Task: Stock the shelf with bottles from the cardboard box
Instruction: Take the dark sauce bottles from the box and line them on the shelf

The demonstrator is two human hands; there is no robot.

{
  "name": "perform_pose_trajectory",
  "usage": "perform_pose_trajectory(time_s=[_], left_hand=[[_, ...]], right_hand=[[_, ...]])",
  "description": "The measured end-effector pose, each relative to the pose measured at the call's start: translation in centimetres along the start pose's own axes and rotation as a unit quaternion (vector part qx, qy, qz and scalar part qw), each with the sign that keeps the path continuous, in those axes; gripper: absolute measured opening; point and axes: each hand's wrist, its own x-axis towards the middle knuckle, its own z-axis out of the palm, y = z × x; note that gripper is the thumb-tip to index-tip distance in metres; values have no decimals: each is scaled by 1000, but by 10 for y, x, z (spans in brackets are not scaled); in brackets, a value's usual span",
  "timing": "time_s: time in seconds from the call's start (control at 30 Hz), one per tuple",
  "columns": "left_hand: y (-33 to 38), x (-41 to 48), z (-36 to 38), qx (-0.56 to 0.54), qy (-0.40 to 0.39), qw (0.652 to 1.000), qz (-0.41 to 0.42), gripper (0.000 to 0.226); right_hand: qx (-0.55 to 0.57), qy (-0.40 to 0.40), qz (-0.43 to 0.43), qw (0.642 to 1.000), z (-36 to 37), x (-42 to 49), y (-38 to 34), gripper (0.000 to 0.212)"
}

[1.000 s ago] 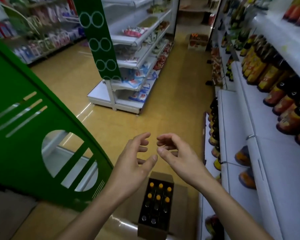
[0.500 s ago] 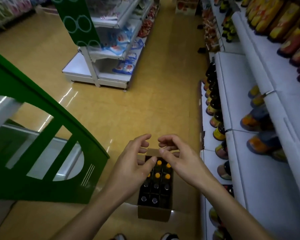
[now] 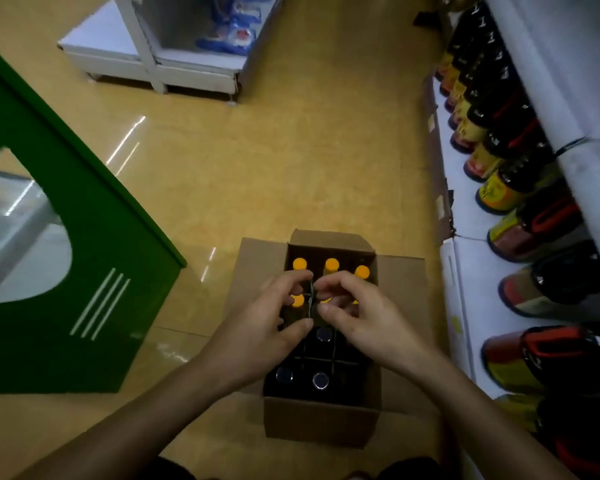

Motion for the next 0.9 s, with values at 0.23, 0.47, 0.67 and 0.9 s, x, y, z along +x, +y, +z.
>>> perform_pose_trajectory(time_s=[0.23,0.47,0.67,0.9], left_hand=[[-69,34,58,24,-70,997,19,69],[-101,51,79,77,-122,988,52,71],[-106,46,81,106,-125,986,43,76],[-113,26,81,141,-140,980,28,77]], right_hand=[[-44,-16,-25,999,42,21,80,28],[-51,-12,-31,998,64,26,121,27],[-88,-97,7,991,77,15,128,35],[-253,-255,38,932,98,7,143,59]])
